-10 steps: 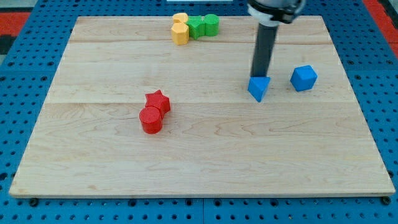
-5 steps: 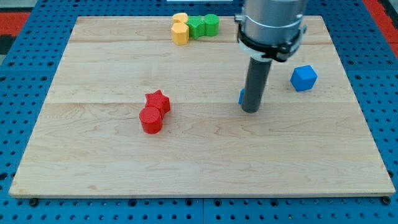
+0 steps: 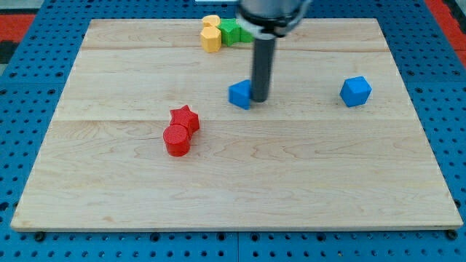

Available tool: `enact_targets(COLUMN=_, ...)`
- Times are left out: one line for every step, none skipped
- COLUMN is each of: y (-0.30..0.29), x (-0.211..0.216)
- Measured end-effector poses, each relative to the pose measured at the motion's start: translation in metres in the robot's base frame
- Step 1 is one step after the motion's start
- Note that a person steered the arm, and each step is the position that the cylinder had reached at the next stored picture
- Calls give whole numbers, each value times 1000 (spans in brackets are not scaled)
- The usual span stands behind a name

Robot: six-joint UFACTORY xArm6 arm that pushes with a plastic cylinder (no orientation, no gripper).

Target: Push the blue triangle to the center left

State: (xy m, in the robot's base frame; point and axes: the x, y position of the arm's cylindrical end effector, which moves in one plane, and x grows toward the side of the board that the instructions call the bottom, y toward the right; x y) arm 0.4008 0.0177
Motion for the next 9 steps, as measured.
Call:
enact_targets(y=-49, x=2)
enact_targets(y=-103, x=2)
enact_targets(y=-161, x=2)
enact_targets(y=-176, x=-2)
enact_targets(y=-138, x=-4)
enact_targets(y=-92, x=-13)
enact_targets(y=-116, x=-38)
enact_targets(y=-165, x=-40)
enact_targets(y=-230, x=-40)
